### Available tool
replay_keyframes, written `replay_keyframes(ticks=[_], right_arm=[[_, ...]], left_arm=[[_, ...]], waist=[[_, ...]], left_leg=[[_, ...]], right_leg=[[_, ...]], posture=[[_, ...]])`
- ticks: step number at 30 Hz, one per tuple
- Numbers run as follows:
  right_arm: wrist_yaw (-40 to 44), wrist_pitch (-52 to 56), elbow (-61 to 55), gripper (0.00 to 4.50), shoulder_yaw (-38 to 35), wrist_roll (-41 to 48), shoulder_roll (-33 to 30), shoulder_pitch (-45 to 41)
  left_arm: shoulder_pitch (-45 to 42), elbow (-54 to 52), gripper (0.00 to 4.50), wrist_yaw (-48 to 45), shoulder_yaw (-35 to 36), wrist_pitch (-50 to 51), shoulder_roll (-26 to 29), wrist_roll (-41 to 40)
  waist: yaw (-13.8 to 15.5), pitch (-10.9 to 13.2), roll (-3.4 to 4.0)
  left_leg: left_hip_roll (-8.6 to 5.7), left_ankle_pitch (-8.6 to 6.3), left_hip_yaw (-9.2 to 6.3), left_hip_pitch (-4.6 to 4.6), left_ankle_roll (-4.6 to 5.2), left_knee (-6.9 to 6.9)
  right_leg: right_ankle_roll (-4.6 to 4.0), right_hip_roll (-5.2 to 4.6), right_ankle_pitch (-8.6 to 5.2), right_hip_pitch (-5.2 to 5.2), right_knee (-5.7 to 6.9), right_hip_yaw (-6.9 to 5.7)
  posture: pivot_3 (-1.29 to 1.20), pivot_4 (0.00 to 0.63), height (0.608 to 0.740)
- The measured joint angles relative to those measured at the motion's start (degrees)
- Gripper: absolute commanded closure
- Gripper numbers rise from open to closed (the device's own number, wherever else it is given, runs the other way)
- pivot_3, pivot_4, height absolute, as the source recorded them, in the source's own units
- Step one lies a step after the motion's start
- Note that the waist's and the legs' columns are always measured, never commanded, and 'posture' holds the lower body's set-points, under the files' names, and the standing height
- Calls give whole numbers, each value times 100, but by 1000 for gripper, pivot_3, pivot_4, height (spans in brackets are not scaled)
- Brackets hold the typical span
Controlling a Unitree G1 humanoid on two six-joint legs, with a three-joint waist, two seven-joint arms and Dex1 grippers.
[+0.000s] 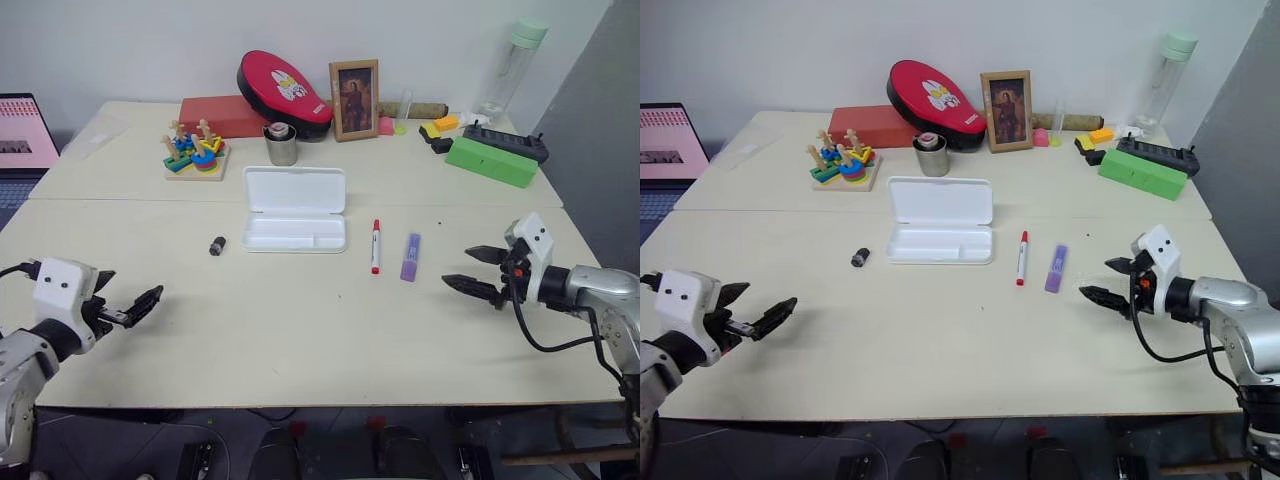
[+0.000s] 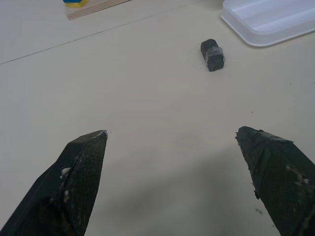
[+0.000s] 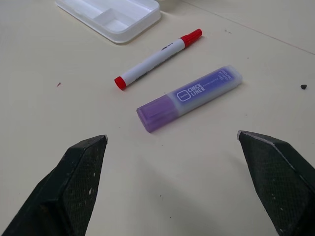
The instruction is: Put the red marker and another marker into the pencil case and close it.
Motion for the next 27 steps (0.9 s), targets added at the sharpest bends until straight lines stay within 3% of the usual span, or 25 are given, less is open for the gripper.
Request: replay_keyframes(ticks=[27], right_arm=[[201,-54,20,27,203,-100,19,-7]], left_arm=[[-21,17,0,-275,12,176,-47,-3]], waist=[[2,-1,-3]], left_leg=[[1,0,0,3,0,9]], right_leg=[[16,1,10,5,14,-1]], posture=[[0,150,740]])
